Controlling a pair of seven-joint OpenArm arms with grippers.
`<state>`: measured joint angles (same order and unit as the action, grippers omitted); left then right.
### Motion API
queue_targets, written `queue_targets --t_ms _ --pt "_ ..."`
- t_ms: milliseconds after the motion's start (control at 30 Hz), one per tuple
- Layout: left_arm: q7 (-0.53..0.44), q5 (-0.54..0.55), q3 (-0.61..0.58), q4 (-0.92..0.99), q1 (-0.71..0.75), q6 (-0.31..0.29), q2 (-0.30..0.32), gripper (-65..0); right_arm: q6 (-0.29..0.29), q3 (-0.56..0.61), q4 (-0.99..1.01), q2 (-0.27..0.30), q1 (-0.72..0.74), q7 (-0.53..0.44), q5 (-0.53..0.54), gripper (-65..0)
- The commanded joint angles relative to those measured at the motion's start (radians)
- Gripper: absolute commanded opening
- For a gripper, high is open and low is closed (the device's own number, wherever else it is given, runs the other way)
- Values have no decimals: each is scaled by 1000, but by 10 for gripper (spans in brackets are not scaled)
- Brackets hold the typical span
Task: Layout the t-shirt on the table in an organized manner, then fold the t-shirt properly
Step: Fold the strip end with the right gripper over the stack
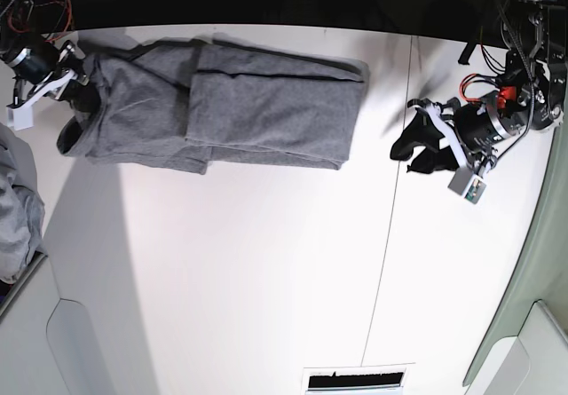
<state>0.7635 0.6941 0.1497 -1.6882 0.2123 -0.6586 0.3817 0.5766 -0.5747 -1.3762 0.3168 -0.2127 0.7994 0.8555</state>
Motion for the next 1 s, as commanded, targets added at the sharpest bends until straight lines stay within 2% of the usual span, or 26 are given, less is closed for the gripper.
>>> queue_targets --t_ms 0,133,267,400,500,633,767,800,867,900,933,967 --pt "-20 27 -1 -14 20 -8 -3 -330 6 -32 -17 36 11 -16 21 -650" --pt "-42 28 -2 -14 77 -8 -55 -330 7 -75 -35 78 34 30 108 -650" --pt "-43 23 -49 2 93 -8 -115 -330 8 -77 -133 72 38 66 151 -650" --pt "-101 -63 -142 78 73 -7 -155 -330 8 -58 -282 13 38 73 162 -650" --pt "-109 -93 -186 148 41 -7 -174 -330 7 3 -375 -42 38 72 149 -650" --pt "-109 -92 -195 191 20 -7 -182 -330 8 137 -401 -111 38 54 107 -650" --pt "-109 -92 -195 192 18 -7 -182 -330 8 304 -400 -179 38 12 -20 -650" --pt "-109 -92 -195 192 18 -7 -182 -330 7 346 -400 -190 38 3 -56 -630" --pt "-108 -92 -194 192 18 -7 -182 -330 7 418 -400 -204 38 0 -111 -444" --pt "-105 -92 -194 192 18 -7 -182 -330 7 452 -400 -206 38 0 -127 -373" --pt "-101 -92 -194 191 18 -7 -181 -330 7 481 -400 -206 38 0 -135 -327" --pt "-101 -92 -194 191 18 -7 -181 -330 7 507 -401 -206 38 -2 -138 -309"
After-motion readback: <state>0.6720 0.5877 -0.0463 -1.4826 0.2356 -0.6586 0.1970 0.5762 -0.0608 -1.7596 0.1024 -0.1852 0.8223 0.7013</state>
